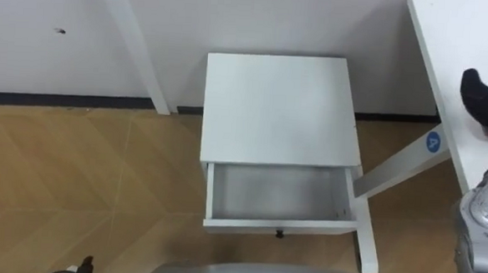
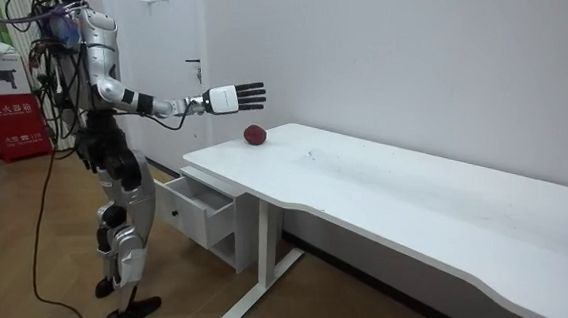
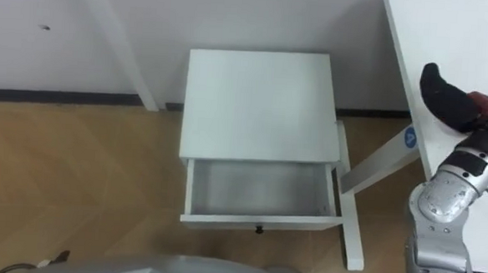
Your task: Put apple and close drawer
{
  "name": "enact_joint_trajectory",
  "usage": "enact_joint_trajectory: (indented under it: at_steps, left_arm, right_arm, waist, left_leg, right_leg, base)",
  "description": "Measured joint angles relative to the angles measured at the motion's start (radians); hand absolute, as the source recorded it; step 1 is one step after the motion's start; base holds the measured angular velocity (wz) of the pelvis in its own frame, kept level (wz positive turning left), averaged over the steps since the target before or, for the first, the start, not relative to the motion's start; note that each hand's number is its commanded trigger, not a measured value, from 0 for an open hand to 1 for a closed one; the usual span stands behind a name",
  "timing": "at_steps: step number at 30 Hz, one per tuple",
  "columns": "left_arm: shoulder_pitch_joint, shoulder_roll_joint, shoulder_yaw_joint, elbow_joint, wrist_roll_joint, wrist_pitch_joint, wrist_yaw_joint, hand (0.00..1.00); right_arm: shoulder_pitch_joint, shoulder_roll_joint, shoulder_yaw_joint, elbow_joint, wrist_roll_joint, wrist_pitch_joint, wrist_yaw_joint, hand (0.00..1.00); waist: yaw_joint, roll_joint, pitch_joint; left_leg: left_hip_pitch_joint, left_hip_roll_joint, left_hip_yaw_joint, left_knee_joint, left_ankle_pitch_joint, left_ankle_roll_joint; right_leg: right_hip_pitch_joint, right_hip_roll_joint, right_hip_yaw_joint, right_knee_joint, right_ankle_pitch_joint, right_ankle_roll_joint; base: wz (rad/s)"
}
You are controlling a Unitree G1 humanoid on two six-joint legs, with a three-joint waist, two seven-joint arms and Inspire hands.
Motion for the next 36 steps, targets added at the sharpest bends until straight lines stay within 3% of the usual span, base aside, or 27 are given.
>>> enact_joint_trajectory:
  at_steps: [2,6,11,17,36]
  left_arm:
    - [0.0,0.0,0.0,-0.013,0.002,0.0,-0.008,0.0]
    - [-0.003,0.0,0.0,-0.03,-0.002,0.0,-0.007,0.0]
    - [0.001,0.001,0.0,-0.037,-0.003,0.002,-0.008,0.0]
    - [0.004,0.001,-0.001,-0.04,-0.004,0.017,-0.015,0.0]
    - [0.005,0.002,-0.001,-0.044,0.002,0.017,-0.028,0.0]
  right_arm:
    - [0.0,0.0,-0.001,0.0,0.005,0.001,0.021,0.0]
    - [-0.001,0.001,-0.001,0.026,0.024,0.012,0.045,0.0]
    - [-0.005,0.004,-0.015,0.092,0.057,0.043,0.085,0.0]
    - [-0.006,0.006,-0.022,0.114,0.057,0.043,0.113,0.0]
    - [-0.028,0.015,-0.032,0.113,0.042,0.043,0.116,0.0]
  waist:
    - [-0.001,0.008,-0.0058]
    - [-0.002,0.014,-0.0096]
    - [-0.008,0.011,-0.0076]
    - [-0.017,0.01,-0.0064]
    - [-0.028,0.011,-0.0019]
  left_leg:
    - [0.0,0.0,0.0,0.0,0.0,0.0]
    - [0.011,-0.001,-0.003,0.0,0.0,0.0]
    - [0.012,0.0,-0.003,0.001,0.0,0.0]
    - [0.011,0.0,-0.003,0.002,0.0,0.0]
    - [0.006,0.0,-0.001,0.001,0.0,0.0]
  right_leg:
    - [0.0,0.0,0.0,0.0,0.0,0.0]
    - [0.014,0.0,-0.002,-0.002,0.0,0.0]
    - [0.015,0.0,-0.003,-0.002,0.001,0.0]
    - [0.015,0.0,-0.003,-0.002,0.001,0.0]
    - [0.007,0.0,0.0,0.0,0.001,0.0]
  base:
    - [0.0]
    - [0.0]
    - [0.0]
    - [0.0]
    - [0.0]
